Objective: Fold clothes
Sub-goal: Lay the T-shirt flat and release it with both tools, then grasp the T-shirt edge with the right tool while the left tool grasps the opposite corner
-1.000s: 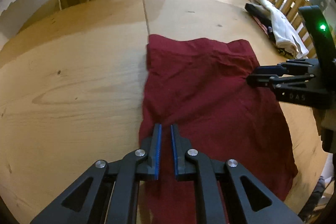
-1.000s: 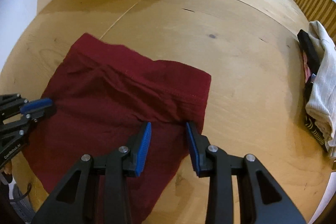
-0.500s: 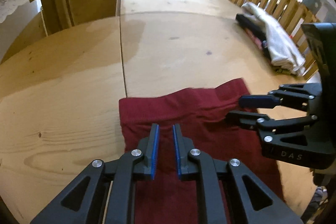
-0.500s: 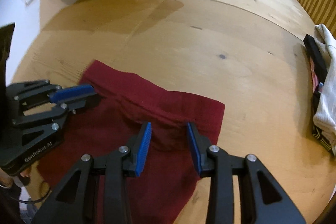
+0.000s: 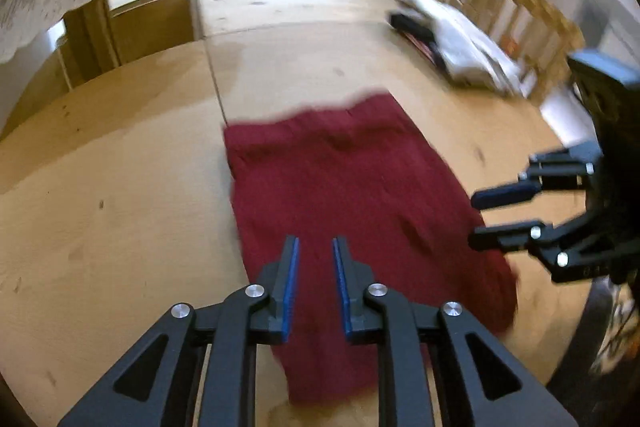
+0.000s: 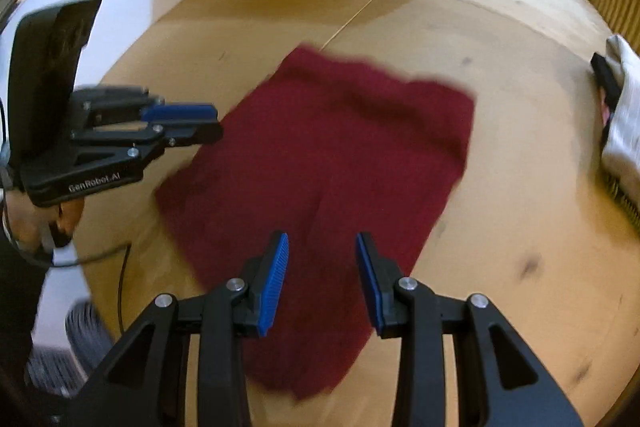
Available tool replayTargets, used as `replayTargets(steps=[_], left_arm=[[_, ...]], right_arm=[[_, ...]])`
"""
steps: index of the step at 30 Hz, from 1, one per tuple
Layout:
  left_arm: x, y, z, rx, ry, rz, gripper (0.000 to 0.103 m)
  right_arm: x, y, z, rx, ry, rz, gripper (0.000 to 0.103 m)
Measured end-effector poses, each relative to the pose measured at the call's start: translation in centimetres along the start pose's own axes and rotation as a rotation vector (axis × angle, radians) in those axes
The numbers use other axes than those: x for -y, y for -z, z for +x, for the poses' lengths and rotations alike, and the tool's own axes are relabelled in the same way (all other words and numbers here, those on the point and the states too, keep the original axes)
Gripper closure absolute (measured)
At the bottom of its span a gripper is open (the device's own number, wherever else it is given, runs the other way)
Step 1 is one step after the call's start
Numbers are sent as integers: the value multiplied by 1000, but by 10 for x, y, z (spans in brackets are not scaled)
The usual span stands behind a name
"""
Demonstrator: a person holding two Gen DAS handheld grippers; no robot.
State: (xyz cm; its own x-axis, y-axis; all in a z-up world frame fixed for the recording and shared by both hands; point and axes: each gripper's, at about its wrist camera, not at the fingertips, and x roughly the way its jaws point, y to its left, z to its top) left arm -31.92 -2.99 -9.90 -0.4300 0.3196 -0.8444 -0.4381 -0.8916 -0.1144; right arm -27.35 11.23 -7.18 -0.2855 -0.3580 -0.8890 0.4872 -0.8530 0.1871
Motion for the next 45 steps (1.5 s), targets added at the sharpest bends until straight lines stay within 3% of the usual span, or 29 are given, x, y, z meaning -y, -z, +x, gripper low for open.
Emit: replayTargets(steps=[2, 6, 10, 13, 15, 19, 25, 33, 38, 45], left_arm=[[11, 19, 3, -42, 10, 33, 86], [17, 37, 20, -103, -47, 46, 85], [13, 43, 16, -89, -16, 12, 86], [23, 49, 9, -110, 12, 40, 86], [34, 57, -5, -91, -13, 138, 85], [41, 71, -27, -78, -79, 330, 73], [32, 68, -19, -132, -141, 435, 70], [35, 65, -6, -174, -105, 518, 70], [37, 73, -9, -190, -85, 591, 67], [27, 68, -8, -236, -10, 528, 66]], right_arm=[[-16, 12, 12, -32, -6, -8, 68], [-28, 25, 32, -59, 18, -25, 68], [-26, 24, 31, -75, 37, -42, 68], [-27, 21, 31, -107, 75, -68, 68], [-32, 25, 19, -86, 79, -93, 68], [-37, 41, -5, -27, 90, -167, 68], [-15, 74, -12, -48, 161, -283, 63], [-18, 86, -2, -55, 213, -393, 58], [-10, 85, 9, -57, 201, -390, 46], [3, 80, 9, -73, 128, -300, 46]])
